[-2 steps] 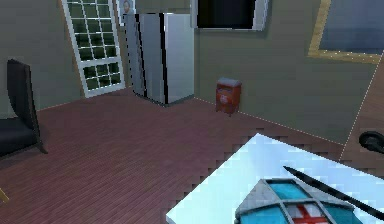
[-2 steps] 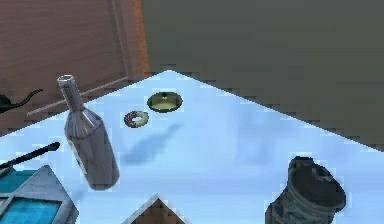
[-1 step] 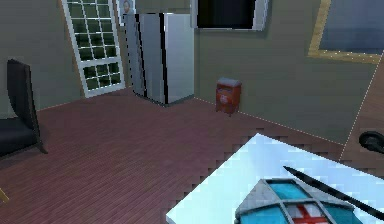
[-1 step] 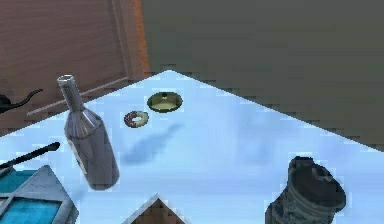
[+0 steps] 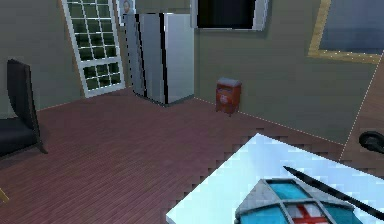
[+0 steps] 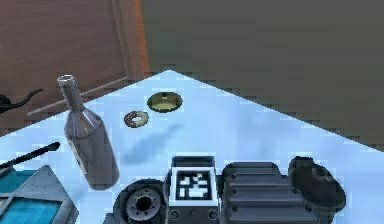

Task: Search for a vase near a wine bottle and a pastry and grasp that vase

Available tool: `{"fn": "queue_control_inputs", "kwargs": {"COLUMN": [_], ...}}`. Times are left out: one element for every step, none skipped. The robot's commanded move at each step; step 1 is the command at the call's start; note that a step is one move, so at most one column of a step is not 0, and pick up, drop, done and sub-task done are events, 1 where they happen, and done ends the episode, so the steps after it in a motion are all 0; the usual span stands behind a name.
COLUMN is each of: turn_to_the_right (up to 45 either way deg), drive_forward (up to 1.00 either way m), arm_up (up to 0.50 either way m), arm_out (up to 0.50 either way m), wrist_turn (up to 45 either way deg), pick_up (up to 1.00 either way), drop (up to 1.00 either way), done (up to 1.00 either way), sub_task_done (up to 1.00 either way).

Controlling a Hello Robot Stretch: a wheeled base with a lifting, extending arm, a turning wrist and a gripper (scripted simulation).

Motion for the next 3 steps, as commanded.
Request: {"fn": "queue_control_inputs", "kwargs": {"turn_to_the_right": [0.0, 0.0, 0.0], "drive_forward": [0.00, 0.00, 0.00], "arm_up": [0.00, 0.00, 0.00], "arm_out": [0.42, 0.00, 0.00], "wrist_turn": [0.0, 45.0, 45.0], "pick_up": [0.00, 0.00, 0.00], "drop": [0.00, 0.00, 0.00], "done": [0.00, 0.00, 0.00], "sub_task_done": [0.00, 0.00, 0.00]}}
